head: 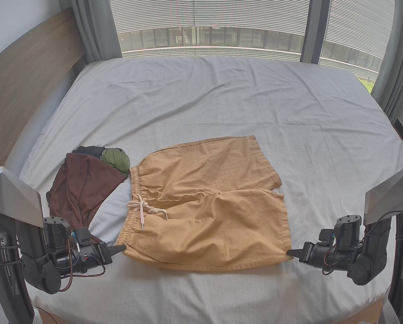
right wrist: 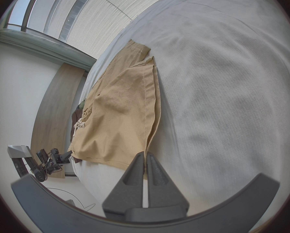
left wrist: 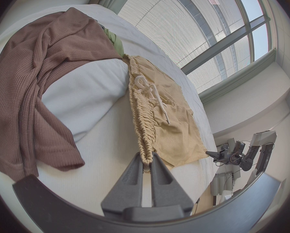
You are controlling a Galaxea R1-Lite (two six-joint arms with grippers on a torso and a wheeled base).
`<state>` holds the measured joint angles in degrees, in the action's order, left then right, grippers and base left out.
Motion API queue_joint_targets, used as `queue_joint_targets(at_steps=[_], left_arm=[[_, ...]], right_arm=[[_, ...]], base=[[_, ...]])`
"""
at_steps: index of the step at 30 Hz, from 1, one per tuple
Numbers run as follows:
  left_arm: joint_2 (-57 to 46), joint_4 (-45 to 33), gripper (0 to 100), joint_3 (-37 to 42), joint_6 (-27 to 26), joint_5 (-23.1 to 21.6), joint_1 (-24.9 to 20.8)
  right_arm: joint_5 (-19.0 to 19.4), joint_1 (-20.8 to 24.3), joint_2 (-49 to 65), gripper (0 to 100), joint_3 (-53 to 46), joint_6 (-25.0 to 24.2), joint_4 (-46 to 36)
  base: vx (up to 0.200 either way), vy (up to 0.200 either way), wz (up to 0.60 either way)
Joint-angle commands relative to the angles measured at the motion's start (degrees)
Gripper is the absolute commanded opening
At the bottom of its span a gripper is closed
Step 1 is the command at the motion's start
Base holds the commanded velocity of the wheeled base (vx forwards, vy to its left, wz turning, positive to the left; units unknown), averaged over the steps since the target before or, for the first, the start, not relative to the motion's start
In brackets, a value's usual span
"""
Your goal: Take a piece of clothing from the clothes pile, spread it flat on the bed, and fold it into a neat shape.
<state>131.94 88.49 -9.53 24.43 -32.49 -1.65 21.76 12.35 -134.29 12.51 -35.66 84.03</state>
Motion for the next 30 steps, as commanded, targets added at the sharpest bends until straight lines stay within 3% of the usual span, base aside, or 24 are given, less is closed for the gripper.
queue_joint_targets(at_steps=[1,15,30], left_arm=[[-2.39,-0.07,0,3.29,-1.05,-0.47,0.06],[-0.81,-0.43,0,9.45,-9.14,-0.65,2.09],[-2.92,0.19,0,7.07,-9.14,-3.11,2.52]], right_arm=[[0.04,-1.19,0.87,0,-4.07,2.87,0.7],[0.04,-1.01,1.58,0,-9.08,7.18,1.49],[0.48,-0.48,4.21,0,-9.26,6.74,4.3]], base=[[0.0,0.0,0.0],[0.0,0.0,0.0],[0.0,0.0,0.0]])
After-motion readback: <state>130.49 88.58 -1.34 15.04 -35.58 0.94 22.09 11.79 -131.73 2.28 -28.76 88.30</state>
